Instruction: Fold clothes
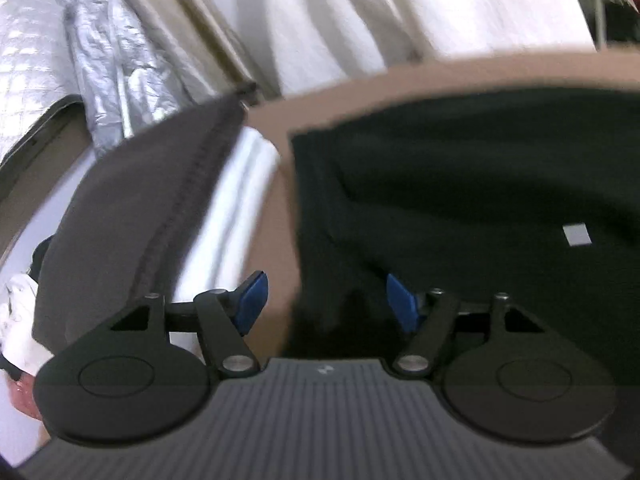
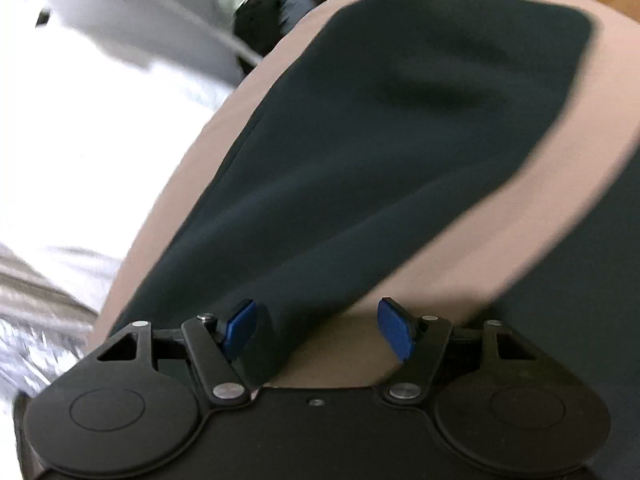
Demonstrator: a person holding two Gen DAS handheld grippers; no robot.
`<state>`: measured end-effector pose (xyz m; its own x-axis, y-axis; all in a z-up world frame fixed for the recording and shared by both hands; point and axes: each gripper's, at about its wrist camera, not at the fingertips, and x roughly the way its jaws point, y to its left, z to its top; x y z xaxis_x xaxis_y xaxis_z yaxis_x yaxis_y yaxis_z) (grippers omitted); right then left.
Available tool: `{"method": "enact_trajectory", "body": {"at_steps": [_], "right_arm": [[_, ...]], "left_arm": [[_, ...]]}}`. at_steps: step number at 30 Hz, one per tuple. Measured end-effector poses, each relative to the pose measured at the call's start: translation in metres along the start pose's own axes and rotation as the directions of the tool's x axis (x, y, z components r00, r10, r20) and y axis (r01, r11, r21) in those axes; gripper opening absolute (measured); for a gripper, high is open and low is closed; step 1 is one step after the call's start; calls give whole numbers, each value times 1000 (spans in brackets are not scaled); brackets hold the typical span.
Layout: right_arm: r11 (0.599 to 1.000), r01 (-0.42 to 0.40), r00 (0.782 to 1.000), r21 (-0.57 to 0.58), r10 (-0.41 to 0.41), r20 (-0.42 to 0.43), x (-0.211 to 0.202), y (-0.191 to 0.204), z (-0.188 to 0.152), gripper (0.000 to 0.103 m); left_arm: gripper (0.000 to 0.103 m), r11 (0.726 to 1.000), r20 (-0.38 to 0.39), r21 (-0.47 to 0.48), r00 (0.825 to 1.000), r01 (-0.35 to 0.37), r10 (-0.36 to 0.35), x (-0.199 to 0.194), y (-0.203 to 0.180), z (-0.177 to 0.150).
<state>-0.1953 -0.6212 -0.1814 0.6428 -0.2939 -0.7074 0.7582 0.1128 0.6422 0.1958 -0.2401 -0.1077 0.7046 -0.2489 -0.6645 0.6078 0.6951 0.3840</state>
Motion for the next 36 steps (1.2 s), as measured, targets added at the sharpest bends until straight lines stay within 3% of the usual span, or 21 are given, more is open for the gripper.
{"method": "enact_trajectory", "body": {"at_steps": [3, 6, 11, 15, 18, 19, 20, 21, 22, 23, 24, 25, 27, 30, 31, 32, 34, 36], "right_arm": [[999, 36, 996, 18, -37, 76, -29, -19, 10, 74], [998, 59, 991, 15, -60, 121, -45, -39, 29, 84], [997, 71, 991, -14, -69, 118, -22, -53, 52, 84], [995, 87, 968, 39, -94, 234, -10, -63, 79, 84], [987, -11, 940, 157, -43, 337, 5, -77, 86, 86], [994, 17, 935, 108, -54, 350, 12, -70, 85, 86], [995, 96, 931, 4, -91, 354, 20, -54, 84, 84], [980, 173, 924, -99, -127, 360, 28, -39, 83, 61], [959, 217, 916, -184, -135, 377, 32, -24, 82, 29], [940, 229, 910, -252, -114, 399, 32, -10, 80, 25], [928, 224, 892, -297, -73, 446, 26, 2, 79, 23], [915, 236, 852, -328, -32, 523, 9, 16, 78, 22], [827, 396, 737, -400, -27, 676, -19, 55, 70, 22], [737, 520, 604, -433, 42, 796, -29, 95, 58, 25], [721, 541, 593, -433, 38, 804, -25, 102, 59, 27], [727, 545, 615, -417, -9, 788, -13, 99, 65, 30], [786, 527, 667, -324, -146, 731, 15, 73, 84, 48], [846, 494, 727, -200, -276, 629, 41, 29, 104, 49]], "left_arm": [[66, 997, 35, 57, 998, 50, -52, -15, -39, 16], [66, 988, 66, 115, 992, 98, -106, -30, -79, 32], [66, 960, 116, 219, 973, 173, -201, -50, -149, 62], [66, 935, 130, 286, 958, 210, -255, -41, -208, 91], [66, 922, 115, 314, 955, 225, -272, -26, -248, 113], [66, 919, 111, 323, 956, 225, -273, -21, -259, 118], [66, 917, 107, 337, 959, 215, -264, -12, -266, 122], [66, 917, 105, 347, 964, 195, -244, -4, -271, 124], [66, 919, 105, 355, 969, 172, -222, 2, -276, 126], [65, 926, 118, 339, 969, 167, -218, 5, -273, 127], [63, 934, 136, 316, 966, 167, -218, 6, -269, 129], [62, 942, 153, 293, 964, 166, -218, 7, -264, 131], [62, 958, 208, 242, 956, 156, -208, 4, -249, 132], [62, 972, 192, 207, 969, 114, -155, 9, -235, 133], [62, 973, 165, 196, 974, 120, -153, 13, -232, 131], [62, 975, 137, 184, 979, 125, -151, 18, -230, 129], [62, 978, 96, 177, 987, 112, -131, 25, -221, 120], [63, 977, 93, 187, 988, 105, -124, 24, -212, 109]]}}
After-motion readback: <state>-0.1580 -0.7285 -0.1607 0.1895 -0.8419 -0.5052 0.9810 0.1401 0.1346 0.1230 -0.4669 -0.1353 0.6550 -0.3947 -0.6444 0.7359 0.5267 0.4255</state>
